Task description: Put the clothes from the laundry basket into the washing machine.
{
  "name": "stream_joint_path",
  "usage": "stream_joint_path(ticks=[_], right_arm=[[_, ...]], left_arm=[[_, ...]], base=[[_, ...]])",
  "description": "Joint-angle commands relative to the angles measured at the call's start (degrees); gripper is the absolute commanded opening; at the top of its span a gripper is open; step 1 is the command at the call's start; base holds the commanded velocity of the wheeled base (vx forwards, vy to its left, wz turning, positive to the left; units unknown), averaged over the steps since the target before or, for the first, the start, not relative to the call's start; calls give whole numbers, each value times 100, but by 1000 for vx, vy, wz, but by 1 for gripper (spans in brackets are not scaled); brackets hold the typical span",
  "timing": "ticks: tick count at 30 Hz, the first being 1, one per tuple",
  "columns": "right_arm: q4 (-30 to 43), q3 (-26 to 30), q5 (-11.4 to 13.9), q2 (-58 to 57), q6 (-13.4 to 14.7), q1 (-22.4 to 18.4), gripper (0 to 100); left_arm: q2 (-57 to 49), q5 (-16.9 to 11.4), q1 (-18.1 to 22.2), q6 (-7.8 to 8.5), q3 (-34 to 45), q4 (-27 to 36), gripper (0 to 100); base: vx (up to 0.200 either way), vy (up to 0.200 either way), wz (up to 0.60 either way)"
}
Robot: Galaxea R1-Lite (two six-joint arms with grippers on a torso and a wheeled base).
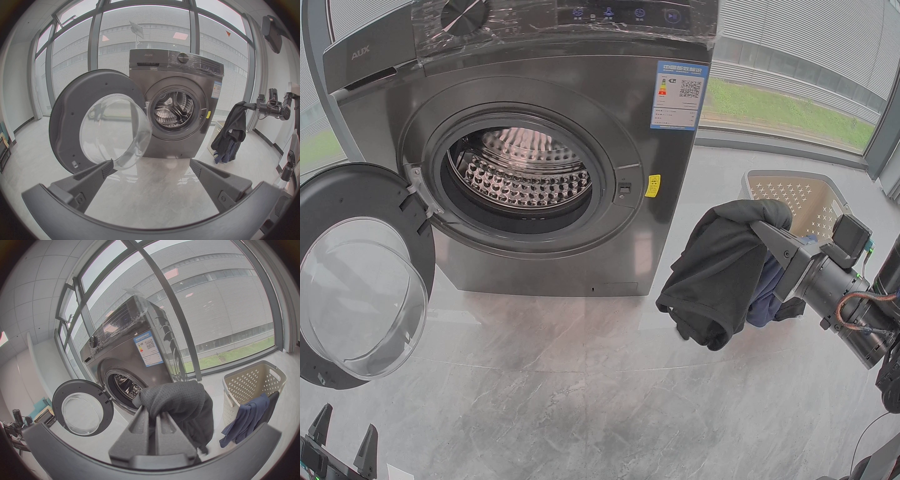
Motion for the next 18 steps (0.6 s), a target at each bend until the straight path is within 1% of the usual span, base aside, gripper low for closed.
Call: stream_joint_path(ticks=[1, 9, 18], right_arm=[[-6, 13, 0, 11, -1, 3, 0], [3, 31, 0, 11, -1, 3, 0], [3, 48, 9, 20, 8, 3, 0]], left_arm=[[-42, 1, 1, -4, 84, -1, 100], [-33, 1, 1, -4, 84, -1, 100], [-33, 1, 1, -4, 84, -1, 100]], base=[[0, 0, 0], [0, 0, 0], [0, 200, 0]])
